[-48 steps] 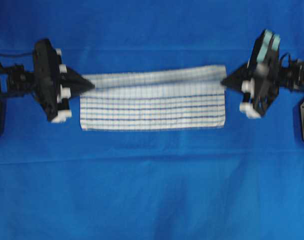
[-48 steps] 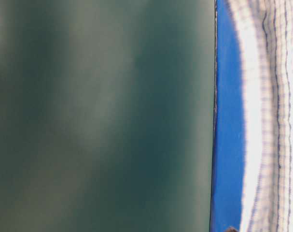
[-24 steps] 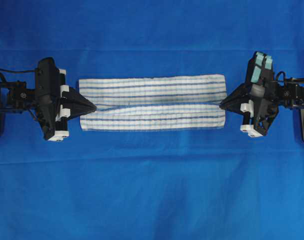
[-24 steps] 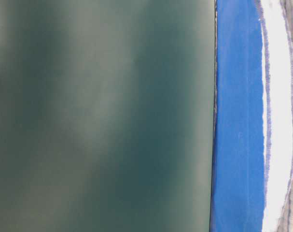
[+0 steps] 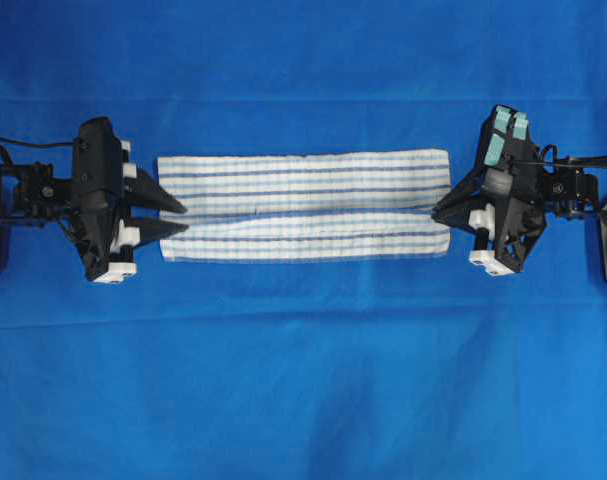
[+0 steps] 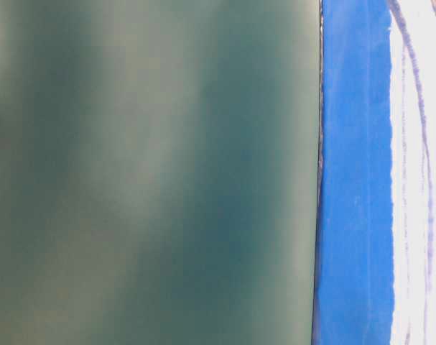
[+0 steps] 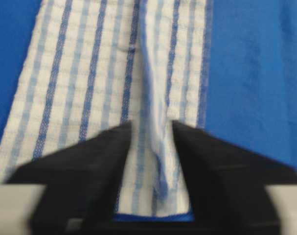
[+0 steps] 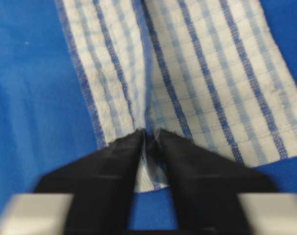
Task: Fold the blue towel.
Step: 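Release the corners and raise both grippers off the folded towel, then grasp the folded strip's left and right ends with both grippers, then lift the strip and swing it to a vertical orientation, then lower the rotated strip onto the table, aligning it vertically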
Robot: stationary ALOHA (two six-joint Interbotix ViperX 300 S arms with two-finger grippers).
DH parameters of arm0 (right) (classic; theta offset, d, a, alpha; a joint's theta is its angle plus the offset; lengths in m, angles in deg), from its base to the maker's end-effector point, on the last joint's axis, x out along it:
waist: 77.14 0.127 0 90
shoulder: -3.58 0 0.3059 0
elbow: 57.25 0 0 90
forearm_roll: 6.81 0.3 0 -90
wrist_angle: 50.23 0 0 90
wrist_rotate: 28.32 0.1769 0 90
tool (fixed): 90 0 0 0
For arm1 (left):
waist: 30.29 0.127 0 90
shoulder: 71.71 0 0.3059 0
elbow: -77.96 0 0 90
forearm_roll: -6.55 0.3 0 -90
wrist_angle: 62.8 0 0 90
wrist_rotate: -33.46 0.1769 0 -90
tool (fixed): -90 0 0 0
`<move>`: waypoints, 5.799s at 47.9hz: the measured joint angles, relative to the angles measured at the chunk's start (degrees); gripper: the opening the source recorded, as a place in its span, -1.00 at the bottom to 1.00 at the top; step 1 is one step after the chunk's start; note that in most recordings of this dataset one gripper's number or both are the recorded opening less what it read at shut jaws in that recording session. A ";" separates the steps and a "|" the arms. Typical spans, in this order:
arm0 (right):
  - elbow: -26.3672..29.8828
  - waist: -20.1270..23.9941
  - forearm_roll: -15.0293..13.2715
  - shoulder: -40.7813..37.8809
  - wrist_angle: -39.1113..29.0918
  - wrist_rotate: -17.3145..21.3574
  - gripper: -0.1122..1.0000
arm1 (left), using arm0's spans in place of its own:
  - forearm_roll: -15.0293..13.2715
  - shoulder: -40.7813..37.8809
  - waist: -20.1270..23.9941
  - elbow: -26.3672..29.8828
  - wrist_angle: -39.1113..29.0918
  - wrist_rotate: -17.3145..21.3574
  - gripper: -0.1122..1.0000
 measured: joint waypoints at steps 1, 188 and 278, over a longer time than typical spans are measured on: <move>0.00 0.00 0.00 0.00 -0.09 0.09 0.08 | 0.00 0.00 0.09 0.00 0.00 0.00 0.14; 27.95 -25.31 -13.18 -9.58 -6.42 -1.32 -0.72 | -0.09 -13.89 -9.58 37.18 -20.21 -0.35 -0.78; 39.99 -23.91 -14.15 -26.10 -8.00 -1.32 -0.72 | -0.35 -24.79 -10.46 34.37 -5.71 -9.76 -0.78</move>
